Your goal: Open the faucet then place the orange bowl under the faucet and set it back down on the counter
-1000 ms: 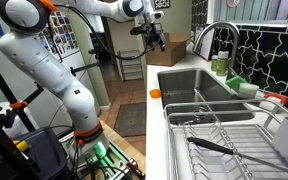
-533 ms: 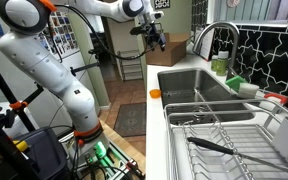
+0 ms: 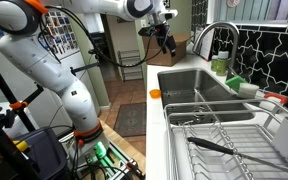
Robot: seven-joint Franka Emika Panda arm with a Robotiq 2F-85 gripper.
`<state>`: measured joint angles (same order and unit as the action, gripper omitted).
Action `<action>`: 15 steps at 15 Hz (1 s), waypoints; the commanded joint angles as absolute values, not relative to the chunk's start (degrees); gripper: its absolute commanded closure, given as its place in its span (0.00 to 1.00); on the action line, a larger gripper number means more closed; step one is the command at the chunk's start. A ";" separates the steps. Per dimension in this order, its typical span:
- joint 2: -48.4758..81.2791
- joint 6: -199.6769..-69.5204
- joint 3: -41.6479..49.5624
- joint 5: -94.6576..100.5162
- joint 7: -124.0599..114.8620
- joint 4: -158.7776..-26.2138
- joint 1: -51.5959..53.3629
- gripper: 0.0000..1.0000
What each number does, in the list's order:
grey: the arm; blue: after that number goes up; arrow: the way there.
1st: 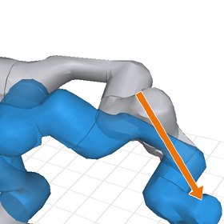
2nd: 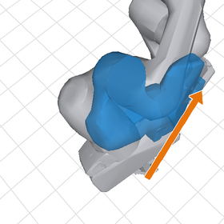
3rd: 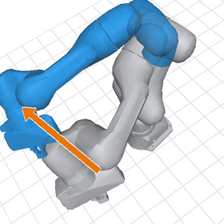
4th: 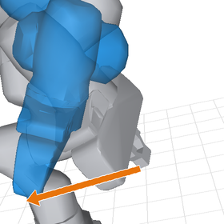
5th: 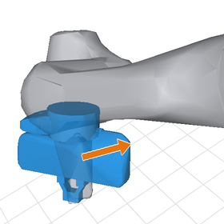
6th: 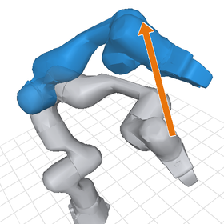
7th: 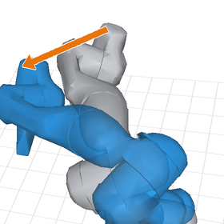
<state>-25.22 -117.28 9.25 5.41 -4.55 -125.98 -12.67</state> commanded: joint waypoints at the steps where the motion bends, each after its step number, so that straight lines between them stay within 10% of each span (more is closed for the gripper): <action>1: -25.33 -118.55 10.47 5.55 -5.04 -126.11 -13.95 0.00; 15: -5.05 -120.69 18.49 2.37 -8.31 -112.27 -19.23 0.00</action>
<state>-12.07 -120.29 16.08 5.21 -10.38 -117.99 -18.85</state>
